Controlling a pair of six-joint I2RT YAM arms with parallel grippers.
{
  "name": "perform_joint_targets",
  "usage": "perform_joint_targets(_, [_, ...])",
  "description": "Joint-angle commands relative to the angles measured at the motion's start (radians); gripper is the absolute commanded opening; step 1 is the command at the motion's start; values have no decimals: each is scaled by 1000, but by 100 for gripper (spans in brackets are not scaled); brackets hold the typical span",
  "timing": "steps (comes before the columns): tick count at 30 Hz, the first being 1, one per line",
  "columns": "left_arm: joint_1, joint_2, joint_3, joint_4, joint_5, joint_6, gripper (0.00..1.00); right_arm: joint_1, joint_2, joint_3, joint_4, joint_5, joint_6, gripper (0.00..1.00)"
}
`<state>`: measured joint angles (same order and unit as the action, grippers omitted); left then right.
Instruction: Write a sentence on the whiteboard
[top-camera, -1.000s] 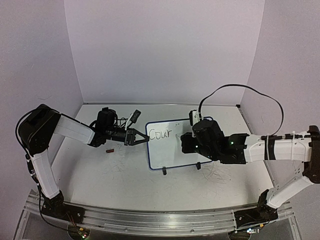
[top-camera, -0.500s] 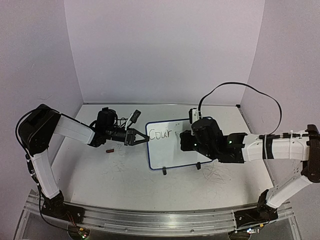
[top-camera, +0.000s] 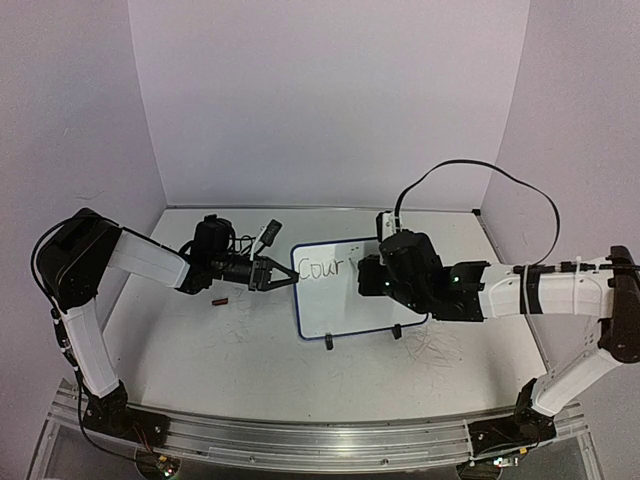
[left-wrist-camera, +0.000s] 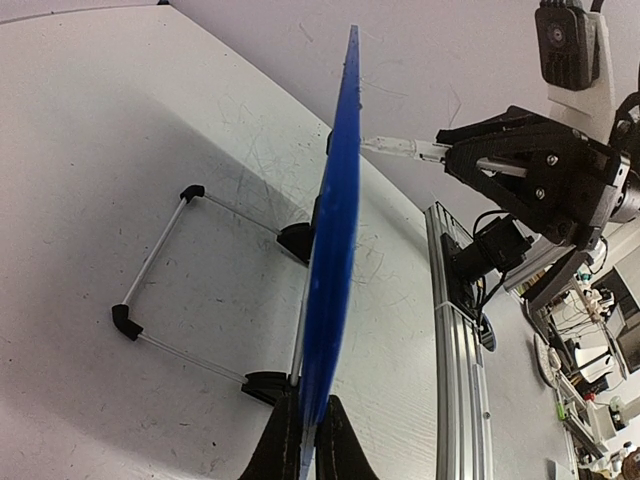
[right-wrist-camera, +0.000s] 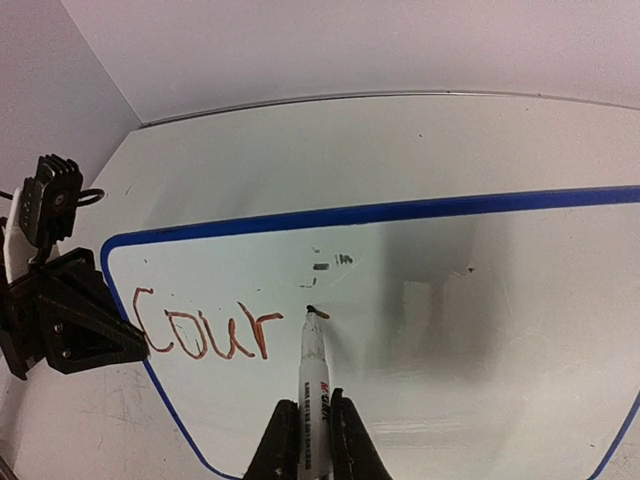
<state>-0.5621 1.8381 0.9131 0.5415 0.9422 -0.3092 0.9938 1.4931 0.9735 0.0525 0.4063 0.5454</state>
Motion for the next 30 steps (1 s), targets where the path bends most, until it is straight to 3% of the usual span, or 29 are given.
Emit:
perform_joint_targets(1, [-4, -31, 1, -30, 38, -2, 0, -5, 27, 53, 13, -2, -23, 0])
perform_joint_targets(20, [-4, -31, 4, -32, 38, 1, 0, 17, 9, -27, -24, -41, 54, 0])
perform_joint_targets(30, [-4, -33, 3, -34, 38, 1, 0, 19, -23, -31, -36, 27, 64, 0])
